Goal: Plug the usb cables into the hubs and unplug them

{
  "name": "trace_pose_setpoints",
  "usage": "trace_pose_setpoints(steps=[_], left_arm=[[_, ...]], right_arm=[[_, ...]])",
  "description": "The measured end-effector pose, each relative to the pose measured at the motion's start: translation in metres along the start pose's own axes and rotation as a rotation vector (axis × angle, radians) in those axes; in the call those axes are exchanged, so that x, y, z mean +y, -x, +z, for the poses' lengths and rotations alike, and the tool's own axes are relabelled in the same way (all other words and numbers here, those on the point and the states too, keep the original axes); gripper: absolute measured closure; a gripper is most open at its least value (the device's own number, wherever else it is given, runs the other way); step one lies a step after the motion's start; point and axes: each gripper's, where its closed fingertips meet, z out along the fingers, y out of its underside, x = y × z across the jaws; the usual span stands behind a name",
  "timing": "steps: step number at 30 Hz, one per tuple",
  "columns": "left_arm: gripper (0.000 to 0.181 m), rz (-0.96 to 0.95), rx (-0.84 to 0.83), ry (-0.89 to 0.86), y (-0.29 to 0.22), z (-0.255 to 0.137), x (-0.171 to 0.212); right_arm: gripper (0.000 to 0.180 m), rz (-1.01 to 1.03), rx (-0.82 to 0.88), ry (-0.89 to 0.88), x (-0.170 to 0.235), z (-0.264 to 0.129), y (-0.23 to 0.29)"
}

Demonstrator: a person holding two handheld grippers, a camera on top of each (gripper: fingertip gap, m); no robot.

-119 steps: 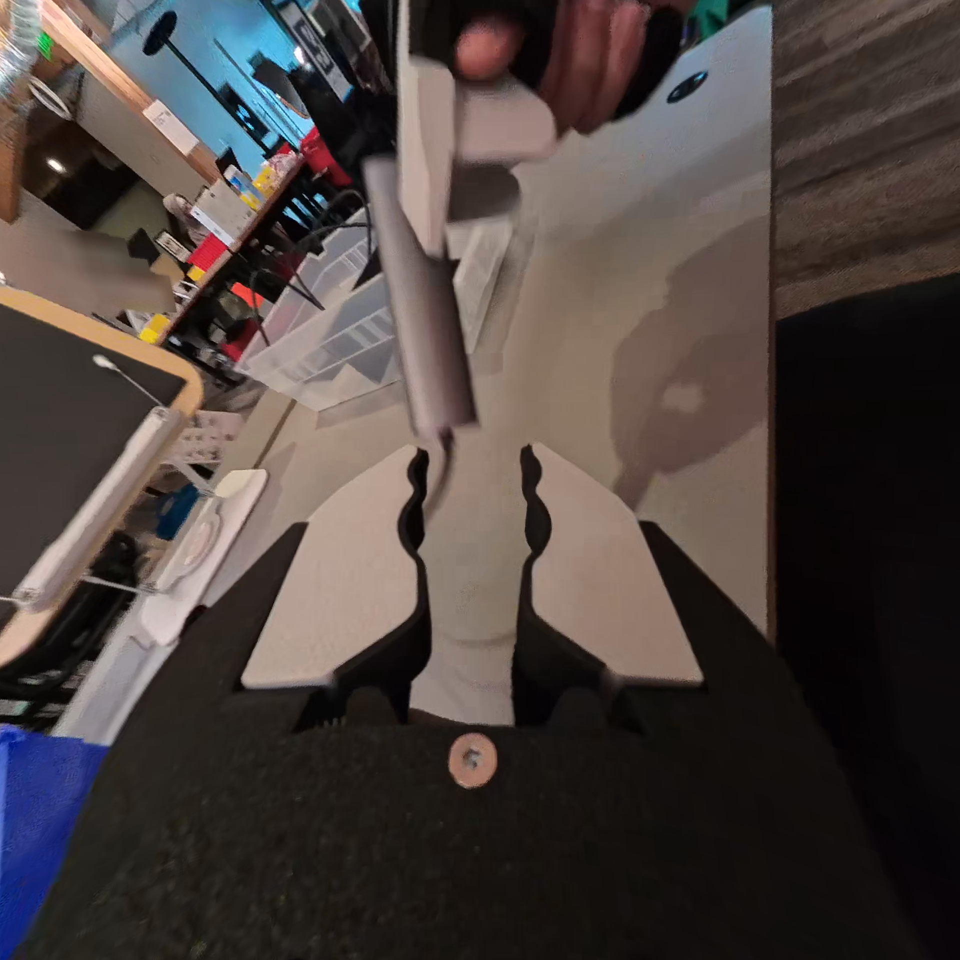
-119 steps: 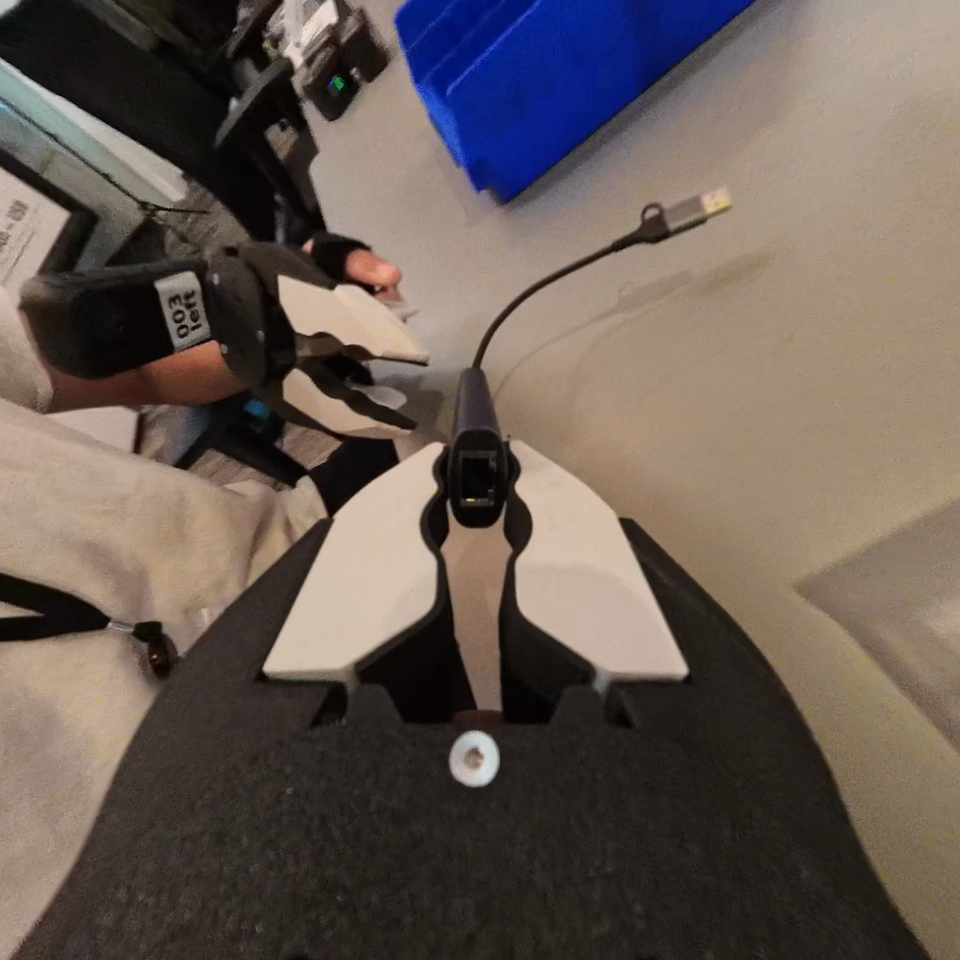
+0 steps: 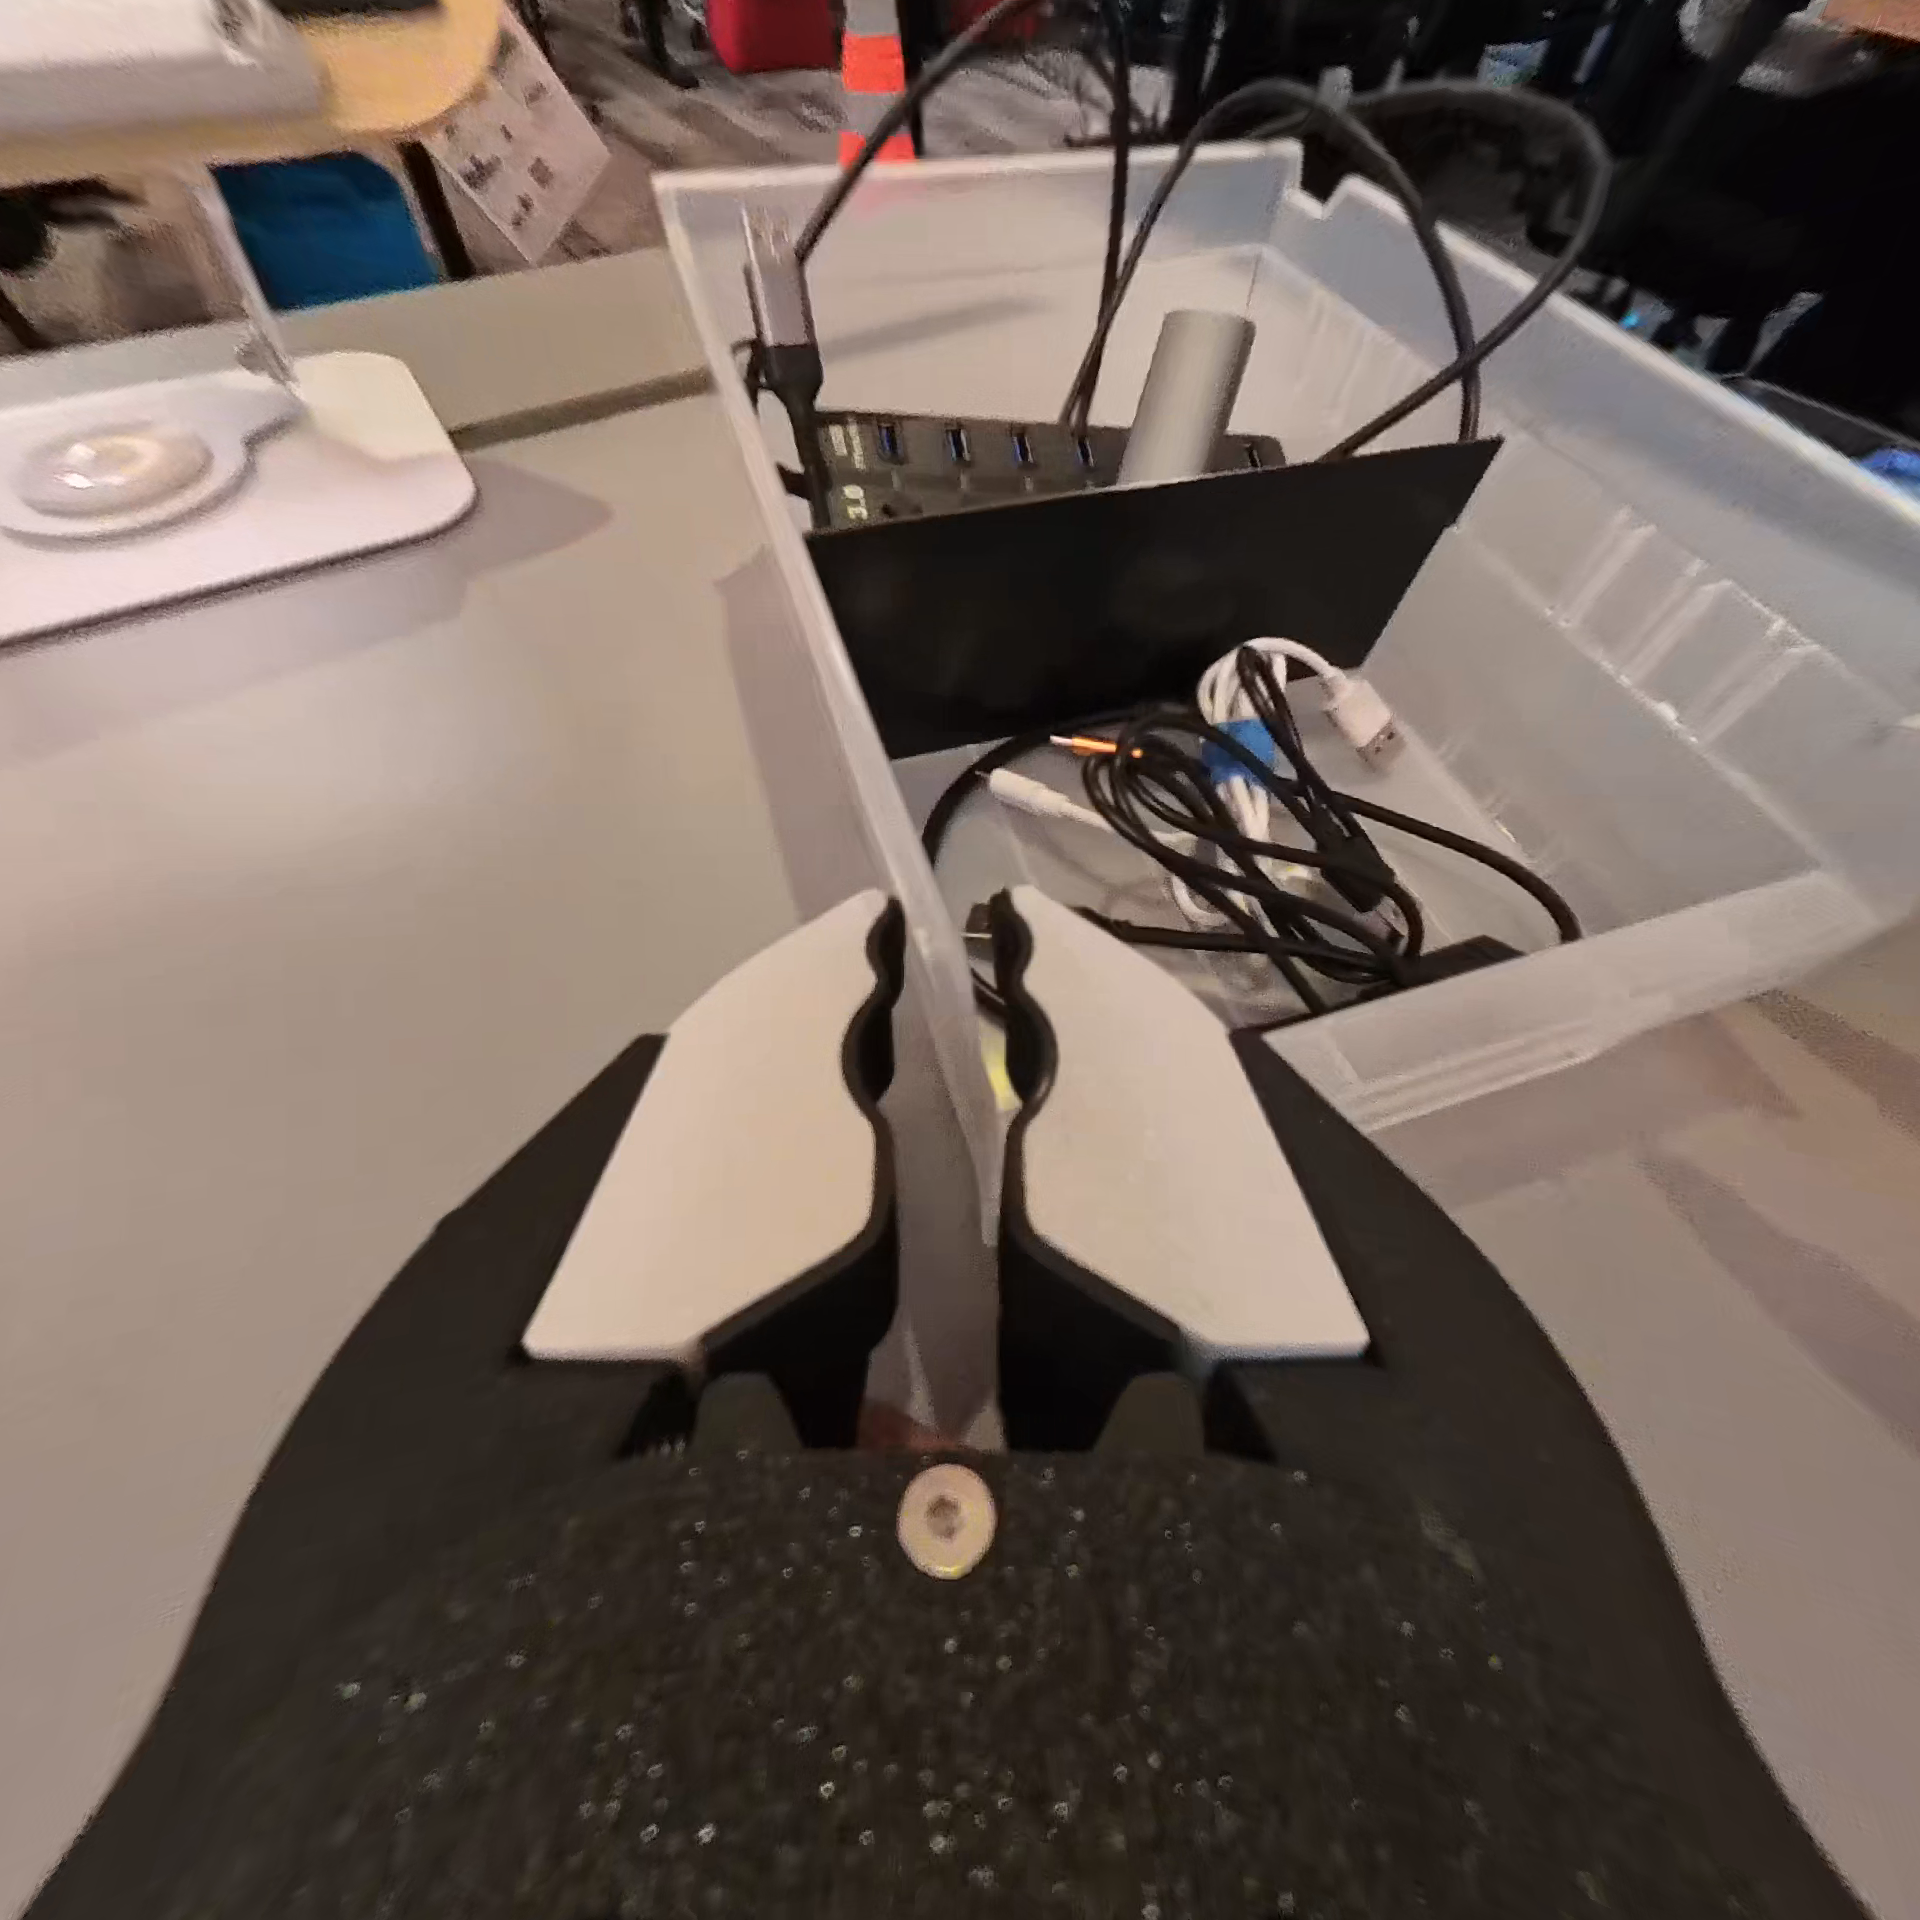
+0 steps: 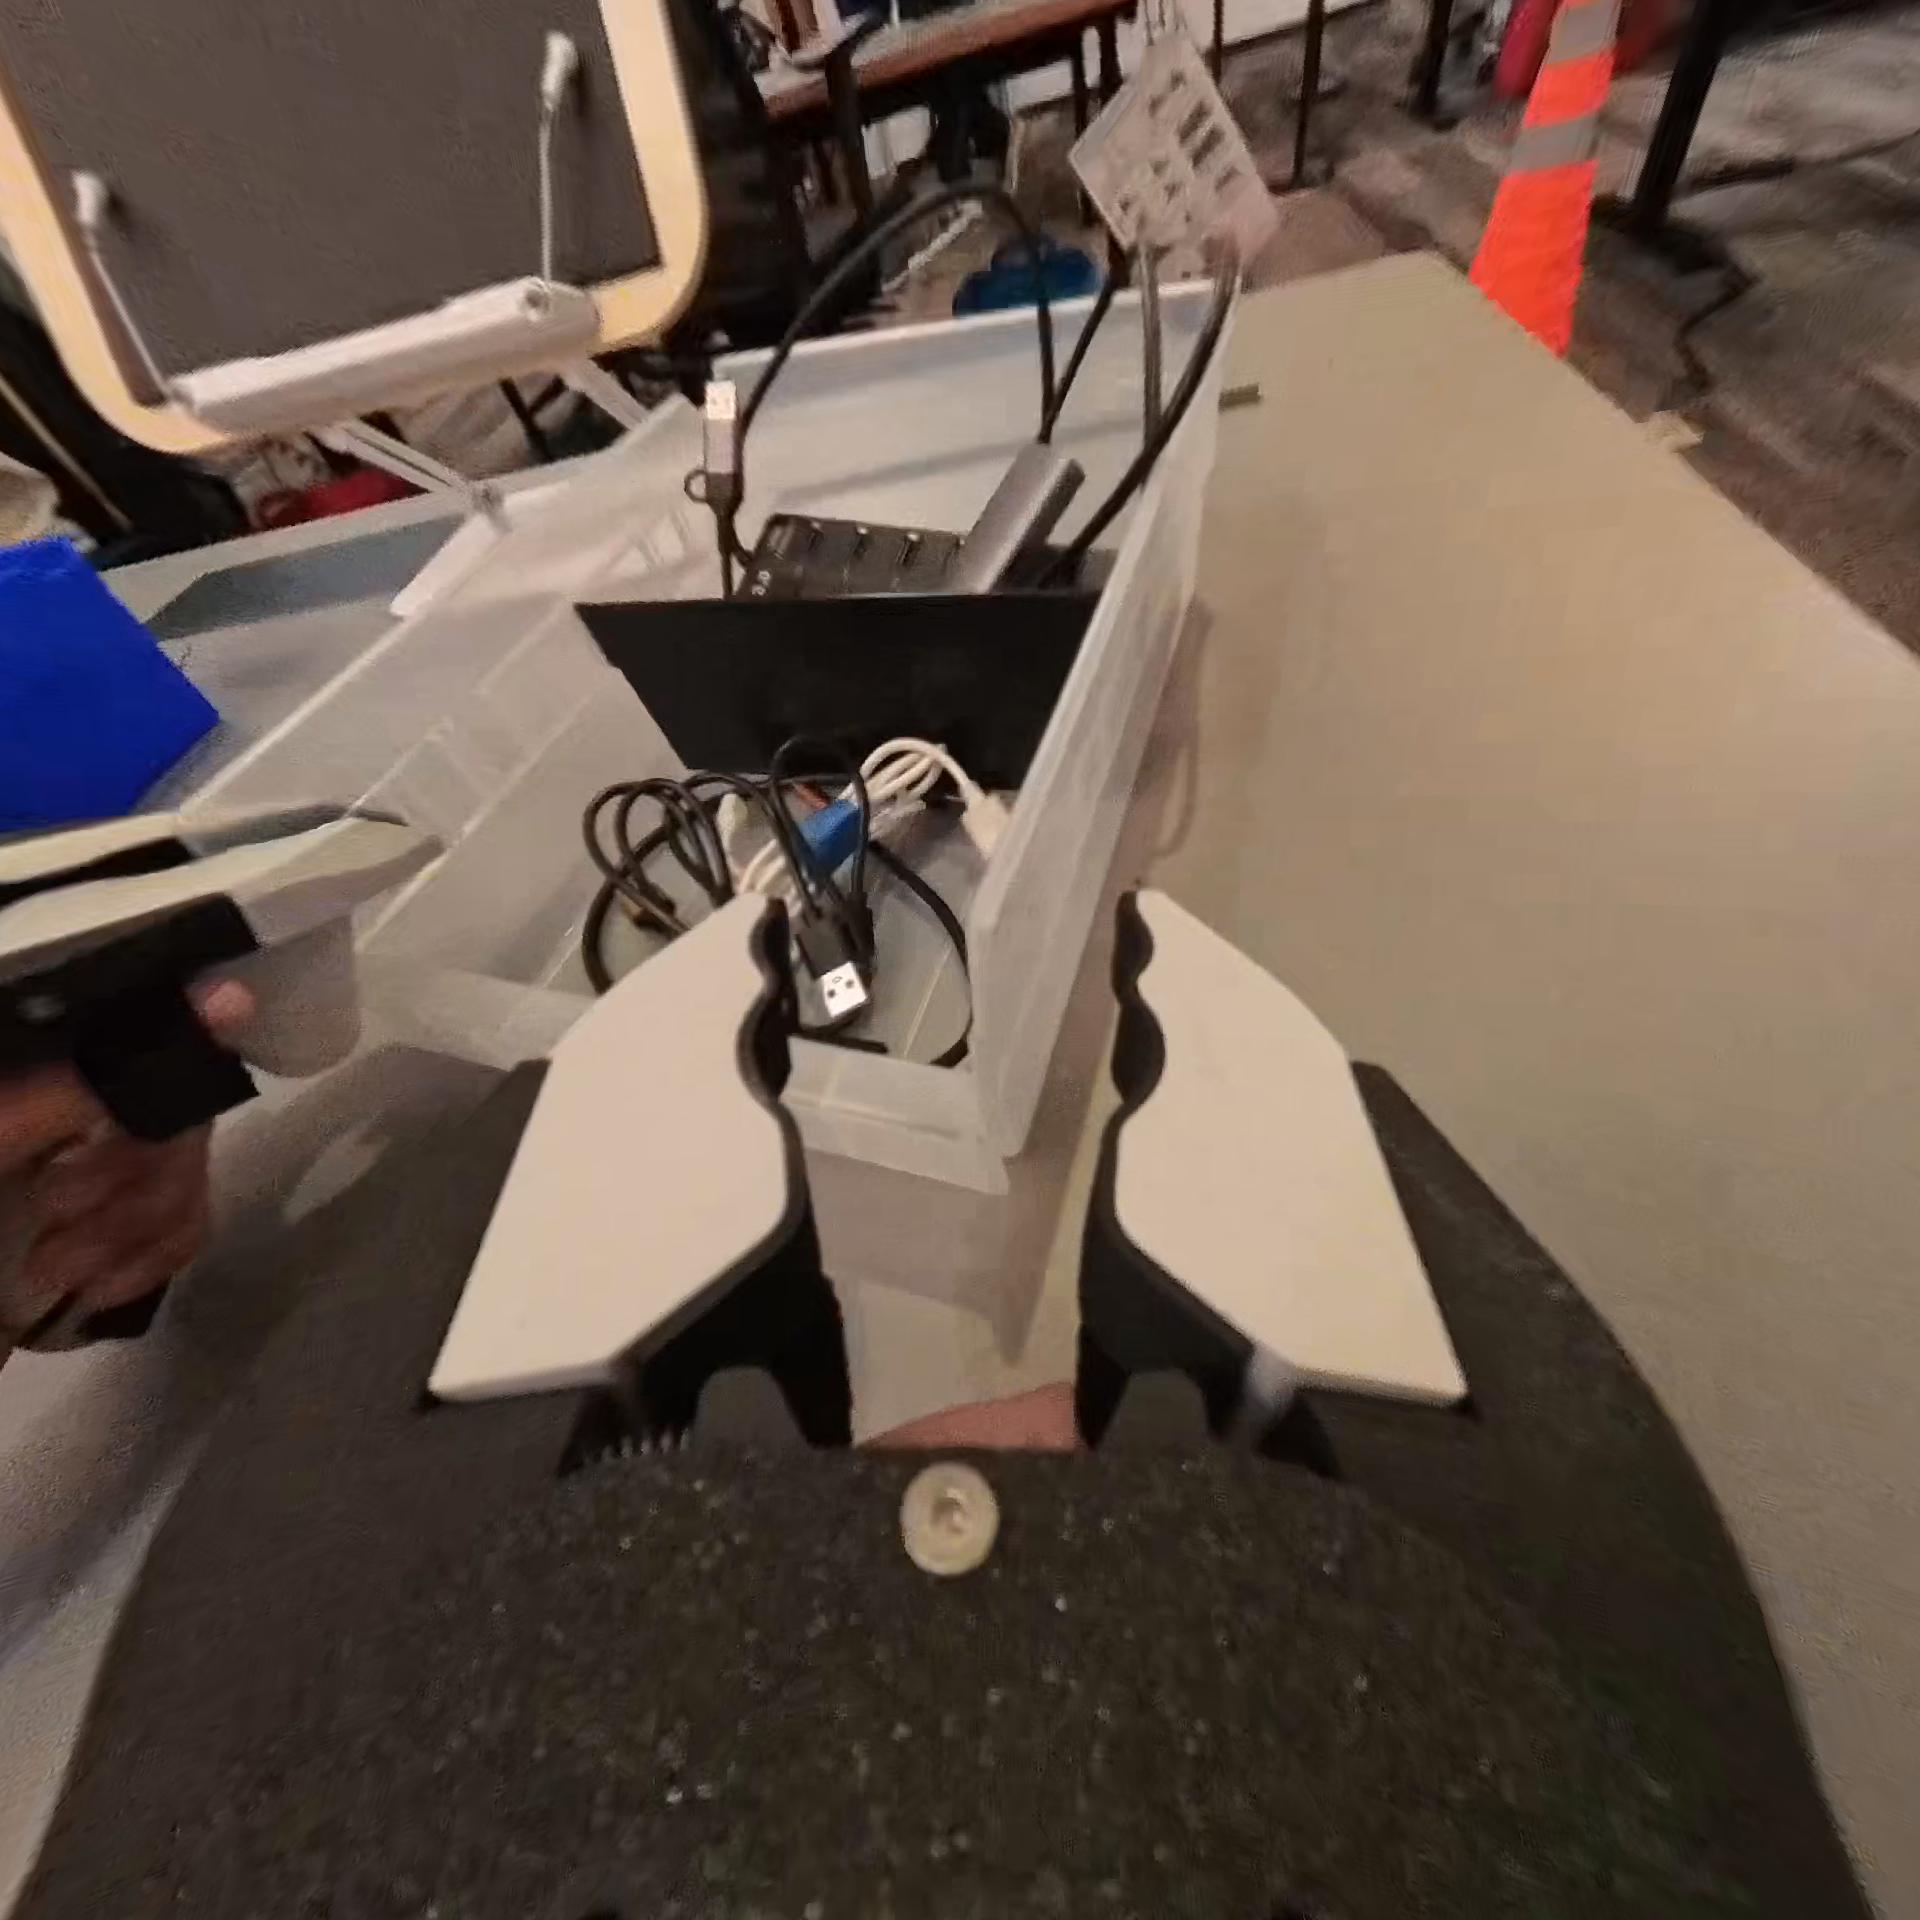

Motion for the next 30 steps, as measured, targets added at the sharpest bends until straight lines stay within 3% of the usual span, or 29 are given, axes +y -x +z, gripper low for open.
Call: trace_pose_setpoints(steps=[2, 4, 6, 8, 11, 17, 22, 27, 30], left_arm=[[0.170, -0.054, 0.024, 0.010, 0.004, 0.003, 0.000], [0.173, -0.030, -0.004, 0.037, 0.012, 0.003, -0.001], [0.176, -0.013, -0.027, 0.042, 0.018, 0.000, 0.000], [0.176, -0.040, -0.036, 0.028, 0.026, -0.012, 0.002], [0.176, -0.011, -0.102, -0.009, 0.045, -0.045, 0.004], [0.177, -0.027, -0.274, -0.041, 0.124, -0.118, 0.018], [0.177, -0.060, -0.341, 0.000, 0.176, -0.142, 0.036], [0.172, -0.161, -0.261, 0.017, 0.186, -0.144, 0.054], [0.157, -0.322, -0.101, -0.107, 0.174, -0.178, 0.028]], right_arm=[[0.125, 0.002, 0.037, 0.031, 0.007, 0.017, 0.002], [0.150, -0.022, 0.127, 0.074, 0.014, 0.030, 0.000], [0.152, -0.026, 0.159, 0.096, 0.016, 0.032, 0.004], [0.171, 0.046, 0.184, 0.105, 0.015, 0.027, 0.008], [0.175, -0.014, 0.207, 0.139, 0.022, 0.024, 0.034], [0.174, -0.139, 0.052, 0.087, 0.022, 0.040, 0.137], [0.174, -0.181, -0.025, 0.145, 0.037, 0.069, 0.193], [0.171, -0.194, -0.070, 0.147, 0.045, 0.075, 0.208], [0.168, -0.252, -0.123, 0.141, 0.047, 0.063, 0.208]])
